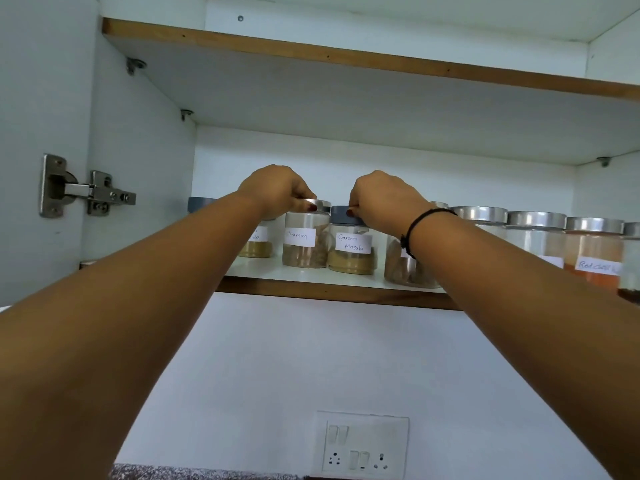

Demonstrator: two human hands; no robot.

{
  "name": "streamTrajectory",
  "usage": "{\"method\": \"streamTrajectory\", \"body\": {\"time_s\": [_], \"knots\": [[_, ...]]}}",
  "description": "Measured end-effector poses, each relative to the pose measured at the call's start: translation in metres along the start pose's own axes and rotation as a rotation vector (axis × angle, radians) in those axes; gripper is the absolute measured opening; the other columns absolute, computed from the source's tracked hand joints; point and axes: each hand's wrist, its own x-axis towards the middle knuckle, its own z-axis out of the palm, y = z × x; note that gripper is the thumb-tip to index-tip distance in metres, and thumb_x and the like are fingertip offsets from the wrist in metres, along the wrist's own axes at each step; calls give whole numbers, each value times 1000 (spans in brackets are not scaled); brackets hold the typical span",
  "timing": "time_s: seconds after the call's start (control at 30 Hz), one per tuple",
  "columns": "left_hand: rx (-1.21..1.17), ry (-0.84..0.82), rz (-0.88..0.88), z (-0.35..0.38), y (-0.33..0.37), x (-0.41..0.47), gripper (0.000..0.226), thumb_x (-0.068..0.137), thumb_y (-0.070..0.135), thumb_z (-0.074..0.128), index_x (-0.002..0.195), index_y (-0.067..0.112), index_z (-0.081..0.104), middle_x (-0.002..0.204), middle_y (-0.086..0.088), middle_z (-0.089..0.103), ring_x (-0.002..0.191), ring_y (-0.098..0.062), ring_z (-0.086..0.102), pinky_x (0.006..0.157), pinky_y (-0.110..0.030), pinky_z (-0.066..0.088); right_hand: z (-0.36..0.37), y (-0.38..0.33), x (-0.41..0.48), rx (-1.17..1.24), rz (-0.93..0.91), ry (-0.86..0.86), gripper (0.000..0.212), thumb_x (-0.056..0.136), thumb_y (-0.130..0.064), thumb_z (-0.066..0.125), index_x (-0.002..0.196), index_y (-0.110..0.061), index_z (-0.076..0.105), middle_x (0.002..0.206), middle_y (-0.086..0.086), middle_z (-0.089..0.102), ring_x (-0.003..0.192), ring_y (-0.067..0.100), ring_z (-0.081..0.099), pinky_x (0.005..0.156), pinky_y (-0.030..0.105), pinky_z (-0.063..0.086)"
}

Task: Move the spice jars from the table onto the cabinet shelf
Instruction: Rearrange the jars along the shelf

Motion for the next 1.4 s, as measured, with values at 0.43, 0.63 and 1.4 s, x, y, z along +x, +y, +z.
{"method": "streamTrajectory", "body": {"time_s": [0.43, 0.63, 1.4], "knots": [[-5, 37, -51, 20, -10, 16, 34, 92, 34, 69, 121, 17, 72, 117, -6, 73, 99, -23, 65, 83, -34, 50, 22, -5, 33, -155, -14, -69, 36, 94, -3, 54, 62, -12, 39, 67, 4, 39, 54, 16, 38, 51, 25, 34], [-66, 35, -69, 25, -17, 20, 34, 92, 29, 70, 121, 14, 72, 117, -8, 73, 100, -24, 65, 89, -37, 52, 31, -2, 51, -143, -17, -95, 27, 93, -2, 56, 68, -9, 46, 66, 4, 41, 69, 23, 49, 61, 30, 40], [85, 142, -101, 49, -20, 30, 31, 91, 40, 70, 109, 16, 77, 102, -6, 73, 93, -25, 65, 84, -40, 56, 84, 16, 72, -8, -23, 10, 23, 89, 4, 52, 105, -4, 67, 90, 9, 54, 78, 26, 52, 69, 30, 41]]}}
